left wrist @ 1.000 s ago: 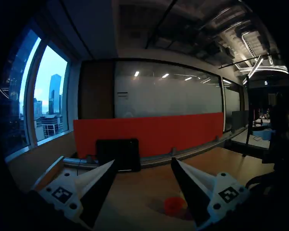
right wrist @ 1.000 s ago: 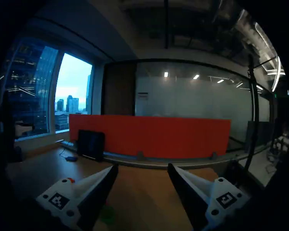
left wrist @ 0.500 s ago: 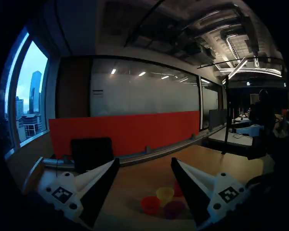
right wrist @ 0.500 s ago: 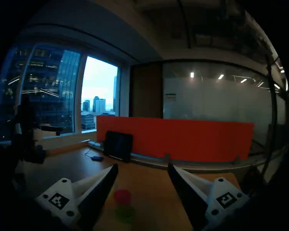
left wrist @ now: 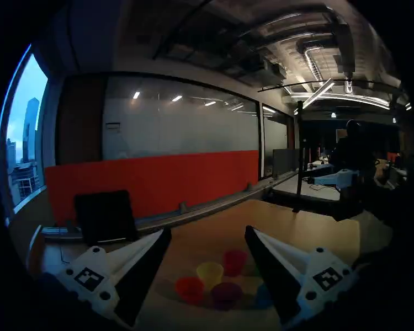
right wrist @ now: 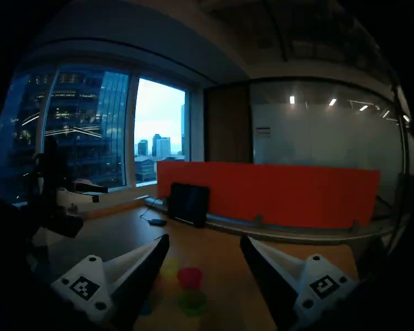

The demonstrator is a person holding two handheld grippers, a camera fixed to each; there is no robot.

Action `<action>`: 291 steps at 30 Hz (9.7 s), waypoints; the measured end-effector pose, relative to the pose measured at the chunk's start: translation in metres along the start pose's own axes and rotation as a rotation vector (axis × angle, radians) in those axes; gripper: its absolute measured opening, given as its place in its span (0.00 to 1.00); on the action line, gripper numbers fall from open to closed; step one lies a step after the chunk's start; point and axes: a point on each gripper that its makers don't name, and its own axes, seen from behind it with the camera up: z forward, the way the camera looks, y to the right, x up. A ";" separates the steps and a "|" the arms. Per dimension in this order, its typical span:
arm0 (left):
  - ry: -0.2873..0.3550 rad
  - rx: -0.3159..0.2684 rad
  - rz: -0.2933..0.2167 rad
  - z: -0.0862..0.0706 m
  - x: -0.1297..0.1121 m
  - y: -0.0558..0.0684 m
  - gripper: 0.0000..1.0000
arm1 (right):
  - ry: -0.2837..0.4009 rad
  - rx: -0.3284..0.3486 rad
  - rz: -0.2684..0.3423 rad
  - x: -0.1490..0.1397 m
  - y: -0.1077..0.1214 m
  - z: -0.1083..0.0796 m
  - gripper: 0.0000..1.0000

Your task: Pour water

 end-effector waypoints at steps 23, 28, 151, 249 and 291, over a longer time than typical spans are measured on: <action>-0.089 -0.207 0.041 0.019 -0.061 0.065 0.99 | -0.151 0.130 -0.059 -0.047 -0.014 0.008 0.99; -0.114 -0.240 0.043 0.020 -0.078 0.078 0.99 | -0.182 0.149 -0.061 -0.061 -0.017 0.011 0.99; -0.413 -0.323 0.083 0.069 -0.239 0.145 0.87 | -0.589 0.262 -0.122 -0.265 -0.012 0.071 1.00; 0.034 -0.023 0.075 0.020 -0.041 0.036 0.87 | -0.024 0.246 -0.110 -0.062 -0.102 0.069 0.91; 0.121 0.060 0.598 0.044 0.049 0.040 0.87 | -0.019 0.387 -0.107 -0.069 -0.159 0.093 0.90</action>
